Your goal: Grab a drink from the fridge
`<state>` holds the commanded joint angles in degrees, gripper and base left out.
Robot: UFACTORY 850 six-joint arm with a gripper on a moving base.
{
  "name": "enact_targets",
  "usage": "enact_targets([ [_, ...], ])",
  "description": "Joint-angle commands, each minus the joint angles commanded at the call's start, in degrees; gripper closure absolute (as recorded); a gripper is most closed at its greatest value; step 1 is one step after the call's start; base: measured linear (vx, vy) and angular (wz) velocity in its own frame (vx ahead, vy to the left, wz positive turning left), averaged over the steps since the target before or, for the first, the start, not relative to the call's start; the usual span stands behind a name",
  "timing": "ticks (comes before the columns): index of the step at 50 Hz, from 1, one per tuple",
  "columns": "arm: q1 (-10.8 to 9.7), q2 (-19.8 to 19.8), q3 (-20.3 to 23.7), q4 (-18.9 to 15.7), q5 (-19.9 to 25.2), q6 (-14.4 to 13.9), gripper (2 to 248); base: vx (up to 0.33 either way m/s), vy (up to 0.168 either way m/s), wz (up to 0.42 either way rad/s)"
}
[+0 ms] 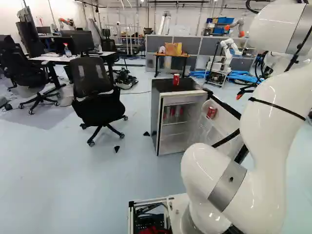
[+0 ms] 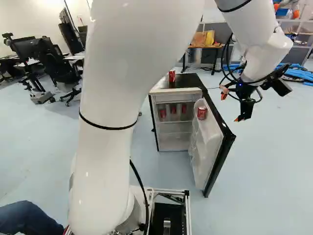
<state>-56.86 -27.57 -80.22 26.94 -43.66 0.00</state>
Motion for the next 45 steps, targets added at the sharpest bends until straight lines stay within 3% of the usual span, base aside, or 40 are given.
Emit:
enact_targets([
  [17,-1.2,-4.5,-3.6,0.0,0.0,0.0,3,0.0,0.0,0.0],
  [45,-1.2,-9.0,-4.9,0.0,0.0,0.0,3,0.0,0.0,0.0],
])
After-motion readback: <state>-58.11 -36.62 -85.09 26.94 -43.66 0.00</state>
